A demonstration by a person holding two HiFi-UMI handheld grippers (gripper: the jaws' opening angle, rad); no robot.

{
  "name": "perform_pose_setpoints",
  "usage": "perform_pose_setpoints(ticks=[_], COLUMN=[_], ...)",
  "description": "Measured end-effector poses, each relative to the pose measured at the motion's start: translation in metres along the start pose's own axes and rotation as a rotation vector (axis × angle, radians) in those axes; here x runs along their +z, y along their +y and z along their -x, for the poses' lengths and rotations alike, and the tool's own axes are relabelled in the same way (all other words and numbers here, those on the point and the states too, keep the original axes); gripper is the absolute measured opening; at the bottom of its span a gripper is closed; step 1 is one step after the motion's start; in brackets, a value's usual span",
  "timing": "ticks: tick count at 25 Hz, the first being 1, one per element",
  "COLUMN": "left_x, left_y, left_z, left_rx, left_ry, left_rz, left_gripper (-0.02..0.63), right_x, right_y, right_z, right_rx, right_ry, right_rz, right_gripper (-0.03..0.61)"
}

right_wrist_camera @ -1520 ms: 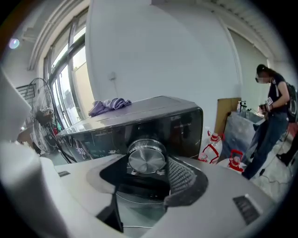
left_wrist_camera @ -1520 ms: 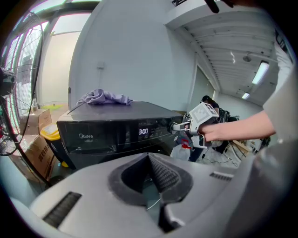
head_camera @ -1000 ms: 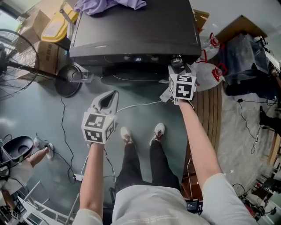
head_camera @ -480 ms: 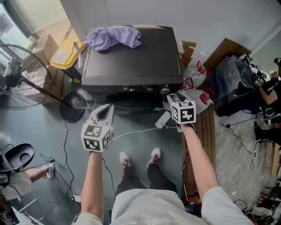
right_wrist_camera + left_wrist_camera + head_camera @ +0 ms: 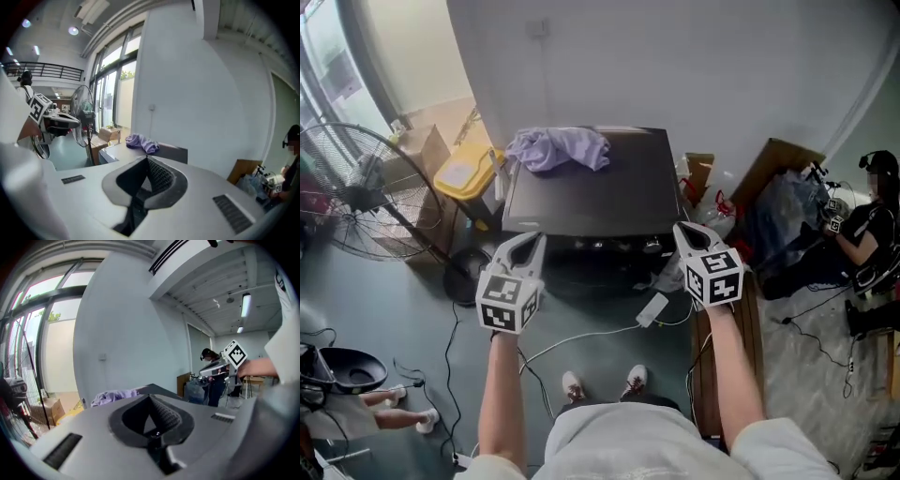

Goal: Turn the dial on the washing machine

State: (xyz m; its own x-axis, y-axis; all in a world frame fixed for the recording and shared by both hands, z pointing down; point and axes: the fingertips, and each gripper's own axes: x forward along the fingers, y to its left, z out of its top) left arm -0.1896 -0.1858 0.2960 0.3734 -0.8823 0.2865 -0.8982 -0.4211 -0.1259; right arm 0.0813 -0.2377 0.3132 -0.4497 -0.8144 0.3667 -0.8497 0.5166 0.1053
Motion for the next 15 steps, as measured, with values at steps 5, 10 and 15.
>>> perform_pose_setpoints(ticks=[5, 10, 15], left_x=[0.042, 0.085, 0.117], left_y=[-0.002, 0.001, -0.001], left_z=[0.019, 0.038, 0.058], left_rx=[0.003, 0.012, 0.021], left_ry=[-0.073, -0.16, -0.231], left_rz=[-0.085, -0.147, -0.197], left_gripper=[0.015, 0.015, 0.015], right_x=[0.063, 0.115, 0.144], right_y=[0.017, 0.035, 0.058], right_z=[0.031, 0.05, 0.066], right_rx=[0.032, 0.052, 0.064], right_ry=[-0.149, -0.252, -0.317], right_rz=[0.098, 0.175, 0.26], right_gripper=[0.015, 0.015, 0.015])
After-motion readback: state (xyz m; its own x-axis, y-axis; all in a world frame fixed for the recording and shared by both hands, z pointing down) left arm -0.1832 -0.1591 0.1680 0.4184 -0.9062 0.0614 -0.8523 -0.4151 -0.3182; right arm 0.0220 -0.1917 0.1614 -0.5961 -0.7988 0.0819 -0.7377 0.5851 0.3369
